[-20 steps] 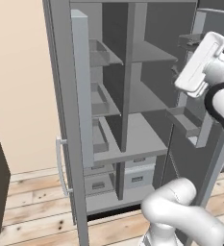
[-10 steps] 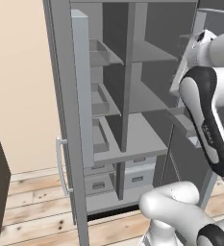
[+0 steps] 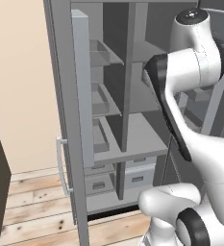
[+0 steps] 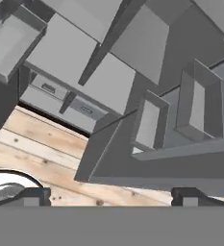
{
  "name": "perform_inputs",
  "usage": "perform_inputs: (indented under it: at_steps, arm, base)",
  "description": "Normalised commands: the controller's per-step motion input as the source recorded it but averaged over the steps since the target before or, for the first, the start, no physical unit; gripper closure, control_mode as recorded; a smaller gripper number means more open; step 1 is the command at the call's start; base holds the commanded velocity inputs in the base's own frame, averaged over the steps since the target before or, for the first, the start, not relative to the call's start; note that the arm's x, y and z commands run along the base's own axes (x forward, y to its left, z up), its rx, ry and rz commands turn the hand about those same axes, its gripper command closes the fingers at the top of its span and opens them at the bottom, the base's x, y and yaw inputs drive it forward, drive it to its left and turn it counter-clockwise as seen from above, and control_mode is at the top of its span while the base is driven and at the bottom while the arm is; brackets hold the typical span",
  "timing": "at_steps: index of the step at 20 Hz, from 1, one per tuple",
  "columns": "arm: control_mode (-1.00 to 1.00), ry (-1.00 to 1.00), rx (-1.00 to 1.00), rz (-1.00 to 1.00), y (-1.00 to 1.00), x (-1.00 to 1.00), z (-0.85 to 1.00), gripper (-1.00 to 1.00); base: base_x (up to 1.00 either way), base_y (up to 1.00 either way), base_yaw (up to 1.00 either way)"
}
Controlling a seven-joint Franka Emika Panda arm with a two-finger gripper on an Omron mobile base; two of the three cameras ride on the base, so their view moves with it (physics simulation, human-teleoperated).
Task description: Place one of the steaks on the plate and the other in the bowl. Then place the bowl in the fridge.
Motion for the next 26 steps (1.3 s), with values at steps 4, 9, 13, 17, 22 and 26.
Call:
perform_inputs:
  at_steps: [4, 9, 13, 17, 22, 26]
  arm:
    - [-1.00, -0.10, 0.31, -0.56, -0.01, -0.48, -0.42, -1.00]
    - [-1.00, -0.03, 0.52, -0.09, 0.02, -0.22, -0.64, -1.00]
    - [-1.00, 0.05, 0.11, -0.01, 0.00, -0.03, -0.66, -1.00]
    - [-1.00, 0.03, -0.01, -0.01, 0.00, -0.01, -0.72, -1.00]
    - [-1.00, 0.07, -0.08, -0.03, 0.00, -0.04, -0.96, -1.00]
    - [-1.00, 0.07, -0.06, -0.03, 0.00, -0.05, -1.00, -1.00]
  base:
    - [0.00, 0.00, 0.00]
    - [0.00, 0.00, 0.00]
    - [0.00, 0.00, 0.00]
    - [0.00, 0.00, 0.00]
    - [0.00, 0.00, 0.00]
    - [0.00, 0.00, 0.00]
